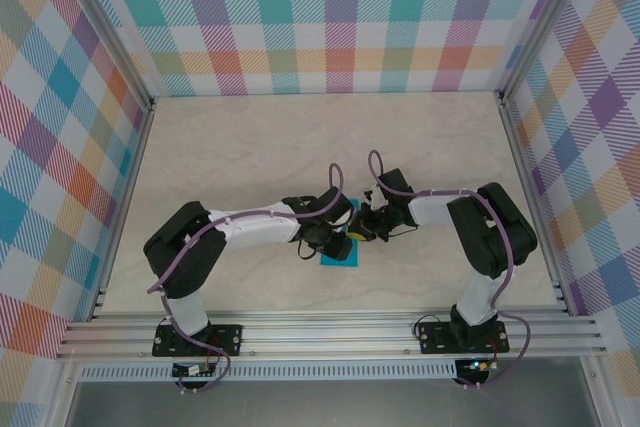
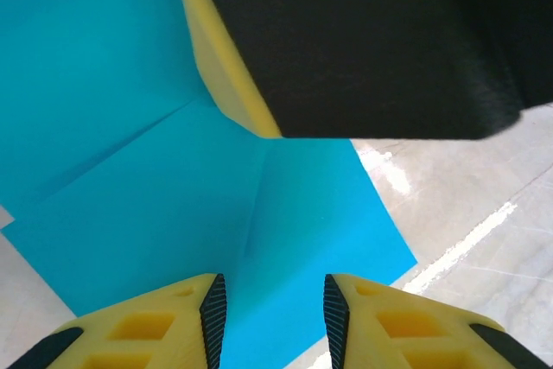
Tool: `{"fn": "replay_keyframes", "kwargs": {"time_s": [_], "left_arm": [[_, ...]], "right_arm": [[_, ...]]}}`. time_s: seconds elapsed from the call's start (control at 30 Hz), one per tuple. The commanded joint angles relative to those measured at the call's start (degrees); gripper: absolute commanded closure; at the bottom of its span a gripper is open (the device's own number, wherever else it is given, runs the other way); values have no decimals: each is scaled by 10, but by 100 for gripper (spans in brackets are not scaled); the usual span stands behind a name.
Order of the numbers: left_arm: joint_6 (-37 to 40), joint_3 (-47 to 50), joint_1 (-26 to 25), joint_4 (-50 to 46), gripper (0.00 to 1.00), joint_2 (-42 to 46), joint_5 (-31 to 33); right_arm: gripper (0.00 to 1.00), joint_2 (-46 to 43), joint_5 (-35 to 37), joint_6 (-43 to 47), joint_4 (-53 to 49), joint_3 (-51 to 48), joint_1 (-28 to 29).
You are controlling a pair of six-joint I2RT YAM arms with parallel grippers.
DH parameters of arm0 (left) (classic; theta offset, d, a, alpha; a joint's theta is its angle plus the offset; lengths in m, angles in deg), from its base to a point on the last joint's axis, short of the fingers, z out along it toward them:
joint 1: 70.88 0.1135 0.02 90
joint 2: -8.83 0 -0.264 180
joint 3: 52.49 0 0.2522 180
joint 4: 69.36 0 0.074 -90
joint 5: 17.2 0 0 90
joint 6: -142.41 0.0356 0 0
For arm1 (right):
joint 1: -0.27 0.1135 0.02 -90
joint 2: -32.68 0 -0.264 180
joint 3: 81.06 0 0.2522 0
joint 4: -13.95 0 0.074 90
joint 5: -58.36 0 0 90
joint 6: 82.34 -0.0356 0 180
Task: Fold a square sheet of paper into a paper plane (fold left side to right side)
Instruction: Fold the triangle a second time at the center of the table.
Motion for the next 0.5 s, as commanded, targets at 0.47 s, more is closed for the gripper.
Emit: {"fn": "replay_keyframes", "kwargs": {"time_s": [0.47], "left_arm": [[-12, 39, 18, -1, 67, -12, 1]], "right_arm": [[92, 38, 40, 14, -46, -7, 5]]}}
